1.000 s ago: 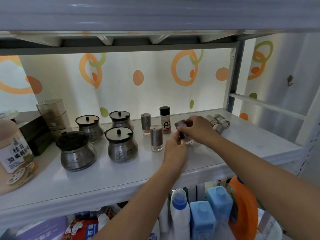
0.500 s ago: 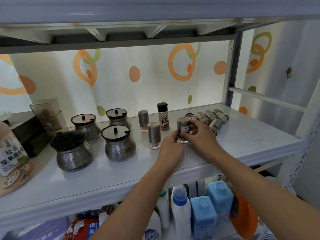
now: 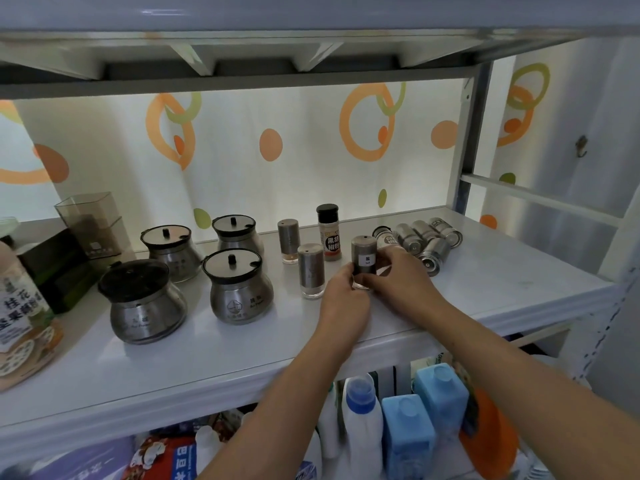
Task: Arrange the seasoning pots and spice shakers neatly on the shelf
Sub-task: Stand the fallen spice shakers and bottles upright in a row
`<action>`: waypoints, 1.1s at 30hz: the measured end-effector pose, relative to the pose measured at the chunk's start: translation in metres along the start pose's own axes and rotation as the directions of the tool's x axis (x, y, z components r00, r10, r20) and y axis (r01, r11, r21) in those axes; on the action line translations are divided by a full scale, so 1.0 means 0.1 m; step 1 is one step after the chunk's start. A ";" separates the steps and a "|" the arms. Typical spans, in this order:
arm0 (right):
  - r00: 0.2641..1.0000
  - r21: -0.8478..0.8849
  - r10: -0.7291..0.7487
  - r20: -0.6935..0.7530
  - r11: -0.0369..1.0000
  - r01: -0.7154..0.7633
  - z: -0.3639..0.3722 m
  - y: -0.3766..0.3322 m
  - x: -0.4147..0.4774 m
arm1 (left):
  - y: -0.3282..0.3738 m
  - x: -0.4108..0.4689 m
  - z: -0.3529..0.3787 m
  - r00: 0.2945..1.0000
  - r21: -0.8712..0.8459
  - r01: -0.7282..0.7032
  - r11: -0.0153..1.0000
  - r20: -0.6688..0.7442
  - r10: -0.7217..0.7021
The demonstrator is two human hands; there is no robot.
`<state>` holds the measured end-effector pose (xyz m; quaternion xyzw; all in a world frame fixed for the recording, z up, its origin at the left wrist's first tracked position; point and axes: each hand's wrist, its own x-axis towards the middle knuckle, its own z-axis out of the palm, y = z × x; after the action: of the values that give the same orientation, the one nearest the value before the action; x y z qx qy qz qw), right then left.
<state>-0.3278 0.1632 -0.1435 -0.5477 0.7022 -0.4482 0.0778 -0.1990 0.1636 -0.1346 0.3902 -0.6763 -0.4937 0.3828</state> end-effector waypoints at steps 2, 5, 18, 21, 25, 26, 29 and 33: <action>1.000 0.009 0.001 0.007 1.000 -0.001 0.05 -0.05 0.01 | 0.01 -0.02 0.01 0.999 -0.009 0.025 1.000 -0.027 -0.025; 0.999 0.039 0.016 0.039 0.999 -0.018 0.14 -0.10 0.00 | 0.04 -0.06 0.01 0.995 -0.036 0.074 0.997 -0.060 -0.076; 0.991 0.117 0.061 0.115 0.990 -0.074 0.09 -0.16 -0.04 | 0.19 -0.20 -0.06 0.989 0.038 0.145 0.989 -0.012 -0.145; 0.974 0.121 0.088 0.208 0.986 -0.115 -0.12 -0.20 -0.02 | 0.30 -0.33 -0.07 0.992 0.039 0.121 0.992 0.036 -0.123; 0.987 0.016 0.147 0.067 0.989 -0.148 -0.68 -0.28 0.36 | 0.61 -0.25 -0.01 0.996 -0.010 0.077 0.997 0.052 -0.076; 0.985 -0.036 0.169 0.022 0.985 -0.168 -0.80 -0.30 0.51 | 0.69 -0.18 0.06 0.996 -0.026 0.077 0.997 0.054 -0.075; 0.963 -0.219 0.262 0.070 0.945 -0.241 -0.92 -0.33 0.85 | 0.76 0.03 0.35 0.996 -0.026 0.084 0.996 0.033 -0.083; 0.923 -0.435 0.338 0.183 0.870 -0.232 -0.75 -0.35 1.02 | 0.45 0.24 0.68 0.999 0.118 0.053 0.992 -0.004 -0.053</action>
<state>-0.3880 0.1188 -0.0357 -0.4939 0.8374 -0.2029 0.1173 -0.2772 0.1768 -0.1028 0.4303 -0.6936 -0.4625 0.3463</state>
